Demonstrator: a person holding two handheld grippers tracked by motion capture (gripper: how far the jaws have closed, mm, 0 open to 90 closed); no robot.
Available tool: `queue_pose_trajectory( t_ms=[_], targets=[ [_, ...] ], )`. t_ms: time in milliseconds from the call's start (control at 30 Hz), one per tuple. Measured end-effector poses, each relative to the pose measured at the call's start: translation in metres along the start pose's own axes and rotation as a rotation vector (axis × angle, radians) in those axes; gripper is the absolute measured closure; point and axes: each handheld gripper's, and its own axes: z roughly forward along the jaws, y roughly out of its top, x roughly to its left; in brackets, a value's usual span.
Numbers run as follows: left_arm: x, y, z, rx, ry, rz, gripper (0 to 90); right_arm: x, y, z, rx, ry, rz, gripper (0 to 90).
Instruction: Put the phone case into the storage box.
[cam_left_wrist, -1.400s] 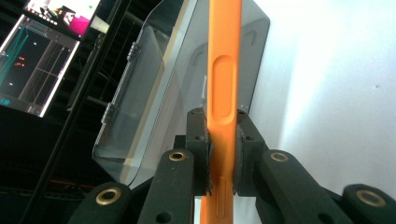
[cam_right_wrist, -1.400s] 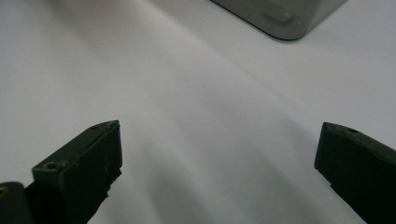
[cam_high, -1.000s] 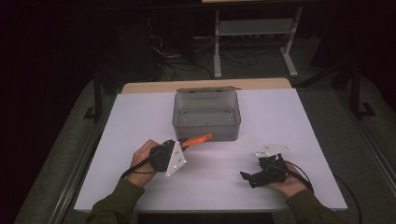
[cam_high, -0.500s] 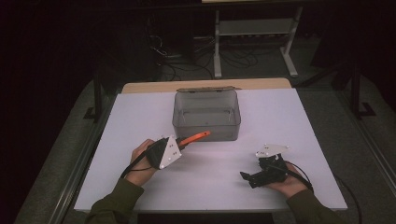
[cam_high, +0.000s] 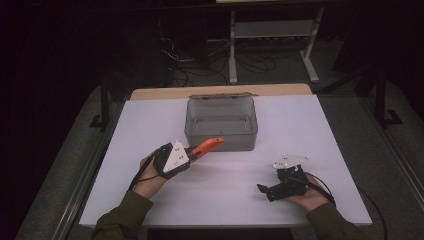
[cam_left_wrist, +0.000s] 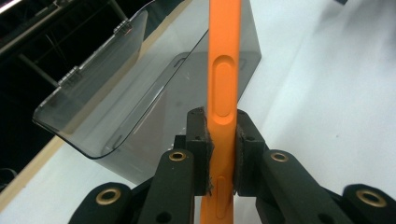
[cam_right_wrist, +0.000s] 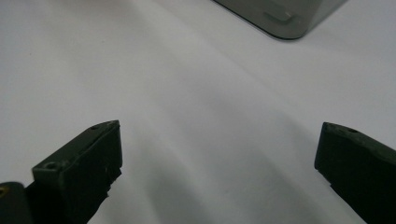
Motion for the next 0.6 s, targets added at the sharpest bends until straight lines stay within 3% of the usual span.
queue_pose_trajectory(
  t_ms=[233, 600],
  targets=[
    [0.006, -0.002, -0.001, -0.011, -0.031, -0.071, 79.5, 0.0, 0.0, 0.0, -0.001, -0.001, 0.0, 0.4],
    [0.018, -0.007, -0.004, -0.061, -0.09, -0.223, 79.5, 0.0, 0.0, 0.0, 0.0, -0.001, -0.001, 0.4]
  ],
)
